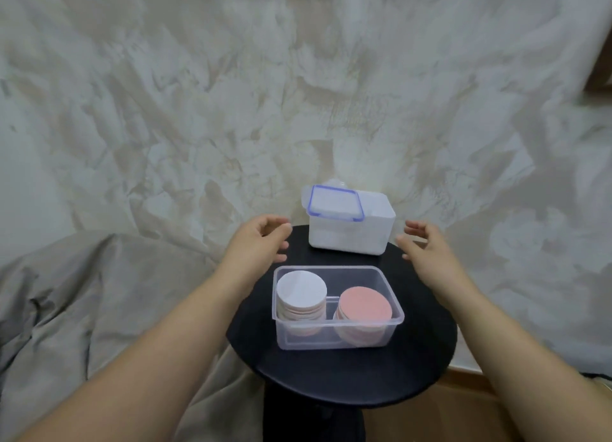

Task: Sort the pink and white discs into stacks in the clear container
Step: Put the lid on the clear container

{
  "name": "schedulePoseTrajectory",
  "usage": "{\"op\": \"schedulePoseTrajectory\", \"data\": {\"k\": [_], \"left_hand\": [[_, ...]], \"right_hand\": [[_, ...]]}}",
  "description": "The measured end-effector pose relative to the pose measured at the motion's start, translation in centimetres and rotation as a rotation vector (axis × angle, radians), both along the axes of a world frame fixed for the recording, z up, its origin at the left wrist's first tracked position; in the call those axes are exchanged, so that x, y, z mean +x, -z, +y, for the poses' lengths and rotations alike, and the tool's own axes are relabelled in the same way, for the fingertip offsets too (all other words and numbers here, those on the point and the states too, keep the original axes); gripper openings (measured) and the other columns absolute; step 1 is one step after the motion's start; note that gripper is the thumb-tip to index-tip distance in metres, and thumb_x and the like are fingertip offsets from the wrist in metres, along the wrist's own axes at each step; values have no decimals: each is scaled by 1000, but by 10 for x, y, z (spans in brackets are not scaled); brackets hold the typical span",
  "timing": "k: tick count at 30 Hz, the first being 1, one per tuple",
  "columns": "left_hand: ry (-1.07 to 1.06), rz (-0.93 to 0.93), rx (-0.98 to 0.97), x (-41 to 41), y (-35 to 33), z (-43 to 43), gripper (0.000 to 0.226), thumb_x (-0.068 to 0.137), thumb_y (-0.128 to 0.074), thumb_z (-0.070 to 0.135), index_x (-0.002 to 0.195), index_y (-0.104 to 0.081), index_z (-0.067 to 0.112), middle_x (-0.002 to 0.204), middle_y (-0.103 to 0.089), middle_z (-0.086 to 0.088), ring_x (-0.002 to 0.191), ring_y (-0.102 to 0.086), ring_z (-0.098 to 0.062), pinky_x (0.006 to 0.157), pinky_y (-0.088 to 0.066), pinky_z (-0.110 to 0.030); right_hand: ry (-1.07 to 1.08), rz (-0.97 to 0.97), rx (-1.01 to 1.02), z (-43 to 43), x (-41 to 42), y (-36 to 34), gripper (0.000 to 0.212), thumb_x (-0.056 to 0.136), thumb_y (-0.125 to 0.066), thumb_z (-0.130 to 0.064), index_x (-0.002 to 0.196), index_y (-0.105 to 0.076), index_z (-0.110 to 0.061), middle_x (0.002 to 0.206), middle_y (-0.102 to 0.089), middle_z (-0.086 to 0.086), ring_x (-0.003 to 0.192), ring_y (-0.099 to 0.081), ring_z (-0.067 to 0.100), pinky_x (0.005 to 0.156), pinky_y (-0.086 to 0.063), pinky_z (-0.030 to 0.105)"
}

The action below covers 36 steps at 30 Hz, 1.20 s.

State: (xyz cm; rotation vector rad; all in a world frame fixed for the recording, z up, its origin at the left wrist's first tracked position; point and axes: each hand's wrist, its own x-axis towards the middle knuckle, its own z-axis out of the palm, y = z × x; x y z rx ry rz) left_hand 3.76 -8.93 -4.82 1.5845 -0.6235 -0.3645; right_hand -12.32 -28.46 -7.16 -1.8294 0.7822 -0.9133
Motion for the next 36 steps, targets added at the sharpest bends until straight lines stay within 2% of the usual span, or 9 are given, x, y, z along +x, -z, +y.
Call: {"op": "schedulePoseTrajectory", "data": {"k": [3, 8, 10, 13, 17, 21, 27, 32, 36], "left_hand": [[47, -3, 103, 16, -10, -36, 36, 91, -56, 25, 123, -48, 11, 106, -56, 0, 92, -58, -17, 77, -55, -31], [-8, 26, 189, 39, -5, -81, 52, 91, -54, 31, 134, -39, 8, 114, -53, -6, 93, -61, -23, 75, -55, -33], [28, 99, 168, 43, -3, -91, 43, 93, -53, 30, 127, -44, 6, 105, -56, -5, 82, -64, -21, 67, -56, -29], [64, 162, 150, 45, -2, -99, 34, 93, -53, 28, 115, -50, 2, 97, -62, -13, 74, -66, -23, 61, -57, -28], [103, 285, 37, 45, 0, -103, 17, 94, -52, 17, 99, -52, 1, 82, -63, -15, 66, -69, -21, 60, -59, -26], [115, 376, -157, 45, -1, -95, 12, 94, -51, 7, 102, -55, -1, 82, -65, -13, 60, -70, -16, 58, -58, -23], [-7, 276, -292, 55, -6, -49, 23, 91, -55, 7, 115, -53, 8, 88, -69, -13, 65, -68, -14, 61, -57, -23], [-206, 230, -277, 72, 5, -4, 16, 92, -54, 5, 107, -52, 8, 85, -64, -13, 58, -63, -13, 56, -56, -20], [-242, 254, -119, 71, 25, 2, 24, 91, -55, 5, 113, -47, 11, 87, -61, -16, 64, -60, -20, 53, -56, -20]], "right_hand": [[-3, 50, -39, -19, 26, -10, 53, 91, -57, -27, 137, -36, -14, 137, -40, -4, 114, -47, 14, 93, -39, 29], [25, 114, 0, -61, 58, -4, 63, 92, -52, -33, 145, -24, -11, 151, -28, 3, 134, -34, 21, 109, -30, 36], [5, 108, 54, -70, 64, 1, 55, 95, -48, -30, 142, -30, -8, 140, -40, 0, 128, -40, 21, 100, -34, 29], [-59, 74, 104, -74, 69, 8, 35, 96, -45, -27, 128, -48, -14, 121, -55, -4, 99, -55, 13, 72, -40, 24], [-68, -2, 137, -76, 68, 19, 35, 96, -47, -28, 130, -49, -20, 118, -57, -3, 93, -57, 5, 65, -41, 14], [-86, -51, 146, -74, 66, 23, 38, 95, -49, -27, 133, -46, -23, 124, -56, -4, 105, -57, 8, 81, -46, 22], [-83, -55, 145, -75, 67, 26, 41, 94, -49, -28, 135, -44, -21, 129, -54, -4, 112, -55, 13, 97, -45, 36], [-72, -52, 148, -74, 69, 27, 41, 95, -48, -30, 135, -43, -20, 128, -53, -3, 113, -53, 13, 98, -44, 37], [-63, -49, 156, -74, 70, 29, 42, 94, -48, -33, 135, -43, -21, 130, -54, -2, 113, -54, 14, 98, -44, 38]]}}
